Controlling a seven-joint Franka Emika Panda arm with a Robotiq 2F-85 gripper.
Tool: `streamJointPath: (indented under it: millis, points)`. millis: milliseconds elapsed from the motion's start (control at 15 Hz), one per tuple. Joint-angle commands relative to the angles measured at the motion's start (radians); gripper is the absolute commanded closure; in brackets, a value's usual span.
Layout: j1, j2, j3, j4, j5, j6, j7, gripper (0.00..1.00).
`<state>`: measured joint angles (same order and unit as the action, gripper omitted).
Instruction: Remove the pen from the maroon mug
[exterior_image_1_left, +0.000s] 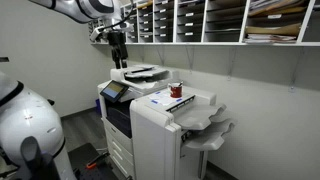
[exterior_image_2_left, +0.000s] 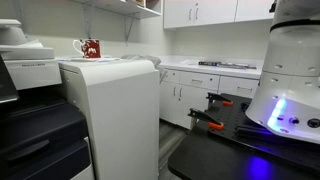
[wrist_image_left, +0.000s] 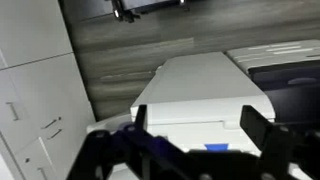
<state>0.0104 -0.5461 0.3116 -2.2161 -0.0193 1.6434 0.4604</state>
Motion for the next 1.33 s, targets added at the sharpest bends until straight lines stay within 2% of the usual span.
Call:
streamJointPath:
  millis: [0, 1000, 1267]
  points:
    - [0.024, 0.005, -0.018, 0.002, -0.010, -0.002, 0.010, 0.00]
    - [0.024, 0.005, -0.018, 0.002, -0.010, -0.002, 0.010, 0.00]
    - [0.007, 0.080, -0.031, 0.049, -0.026, 0.043, 0.009, 0.00]
